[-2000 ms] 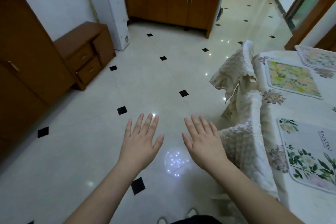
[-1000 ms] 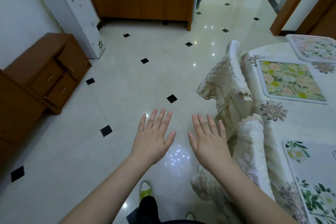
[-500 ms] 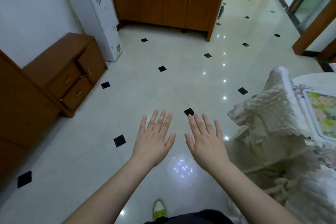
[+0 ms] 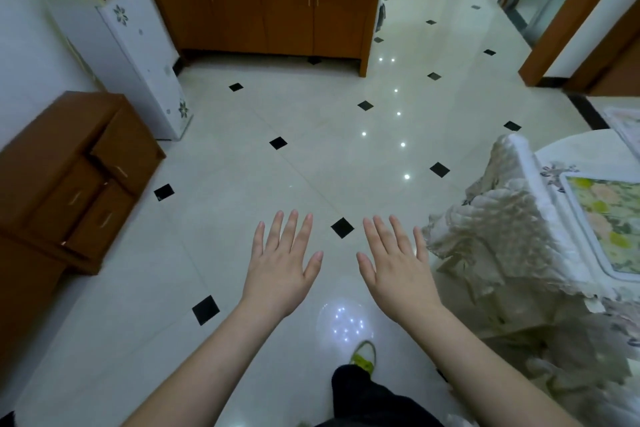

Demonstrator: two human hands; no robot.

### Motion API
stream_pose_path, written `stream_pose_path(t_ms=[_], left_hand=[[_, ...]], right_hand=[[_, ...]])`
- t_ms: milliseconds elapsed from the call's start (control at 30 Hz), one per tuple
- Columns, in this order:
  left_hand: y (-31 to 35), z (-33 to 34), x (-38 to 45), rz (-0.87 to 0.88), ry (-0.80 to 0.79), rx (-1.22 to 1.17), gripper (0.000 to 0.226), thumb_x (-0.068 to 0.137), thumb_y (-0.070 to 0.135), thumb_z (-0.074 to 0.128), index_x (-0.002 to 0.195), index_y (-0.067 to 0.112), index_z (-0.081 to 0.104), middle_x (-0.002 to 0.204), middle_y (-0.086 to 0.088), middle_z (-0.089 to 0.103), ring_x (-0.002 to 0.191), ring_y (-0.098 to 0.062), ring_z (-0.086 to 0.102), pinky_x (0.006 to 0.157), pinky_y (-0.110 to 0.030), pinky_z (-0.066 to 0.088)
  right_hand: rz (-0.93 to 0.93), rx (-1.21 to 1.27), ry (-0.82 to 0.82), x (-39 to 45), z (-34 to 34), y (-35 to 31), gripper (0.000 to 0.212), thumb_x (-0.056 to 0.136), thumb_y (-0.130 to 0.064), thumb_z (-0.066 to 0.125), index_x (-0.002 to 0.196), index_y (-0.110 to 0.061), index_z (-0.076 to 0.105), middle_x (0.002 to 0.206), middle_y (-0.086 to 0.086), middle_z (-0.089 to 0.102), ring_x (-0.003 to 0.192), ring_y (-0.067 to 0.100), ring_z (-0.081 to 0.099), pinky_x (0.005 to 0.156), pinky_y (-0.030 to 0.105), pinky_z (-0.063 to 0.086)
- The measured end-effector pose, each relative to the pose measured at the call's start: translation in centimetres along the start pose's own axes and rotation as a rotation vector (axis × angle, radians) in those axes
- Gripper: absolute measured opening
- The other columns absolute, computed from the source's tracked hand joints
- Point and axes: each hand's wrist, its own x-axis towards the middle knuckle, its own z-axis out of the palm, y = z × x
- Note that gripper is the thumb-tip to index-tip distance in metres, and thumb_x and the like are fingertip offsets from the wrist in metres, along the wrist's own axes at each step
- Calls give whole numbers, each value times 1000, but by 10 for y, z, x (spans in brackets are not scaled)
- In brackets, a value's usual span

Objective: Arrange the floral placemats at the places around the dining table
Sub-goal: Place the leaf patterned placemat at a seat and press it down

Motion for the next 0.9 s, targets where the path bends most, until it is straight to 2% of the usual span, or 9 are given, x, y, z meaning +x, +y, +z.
stream_pose_path(t_ms=[100, 233, 333, 467, 600, 733, 900], left_hand=[[23, 5, 51, 53, -33, 35, 73, 91, 60, -7, 157, 29, -11, 168, -4, 2, 155, -23, -6, 117, -41, -21], [60, 4, 116, 115, -56, 42, 74, 92, 60, -5, 159, 28, -3, 168, -5, 4, 155, -23, -3, 118, -41, -19], [84, 1, 161, 137, -53, 46, 73, 93, 60, -3, 158, 29, -2, 168, -4, 5, 155, -24, -1, 119, -41, -16], [107, -2, 208, 175, -69, 73, 75, 91, 61, -8, 158, 30, -4, 168, -2, 1, 155, -22, -5, 115, -39, -24], [119, -4, 253, 193, -62, 69, 76, 89, 62, -9, 159, 30, -3, 169, -1, 1, 155, -21, -4, 113, -38, -27], [118, -3, 302, 221, -47, 80, 78, 88, 61, -9, 159, 29, -1, 168, -1, 3, 155, -21, -2, 114, -39, -26], [105, 4, 363, 254, -42, 61, 75, 91, 60, -7, 159, 30, 1, 168, 0, 5, 155, -21, -1, 113, -38, -27]], right_hand=[[56, 13, 6, 32, 1, 38, 74, 93, -50, -5, 158, -21, 14, 165, -1, 19, 153, 23, 7, 121, 47, -7], [139, 60, 6, 73, -5, 90, 75, 93, -50, -1, 157, -19, 23, 163, 1, 25, 153, 26, 13, 122, 51, 1], [179, 68, 8, 102, -7, 127, 75, 93, -51, -1, 157, -21, 22, 163, -1, 23, 153, 24, 11, 121, 49, -1], [206, 48, -2, 137, -8, 162, 75, 92, -51, -6, 158, -21, 16, 165, -2, 19, 153, 19, 7, 121, 48, -4], [242, 57, 21, 170, -10, 178, 71, 96, -50, 0, 157, -20, 20, 164, -2, 22, 153, 18, 10, 120, 46, -6], [255, 61, 11, 212, -8, 187, 61, 103, -47, 10, 158, -22, 13, 165, -4, 16, 154, 18, 4, 119, 45, -9], [245, 65, 10, 272, -6, 189, 61, 103, -47, 18, 159, -23, 9, 166, -5, 10, 154, 17, 0, 118, 44, -13]])
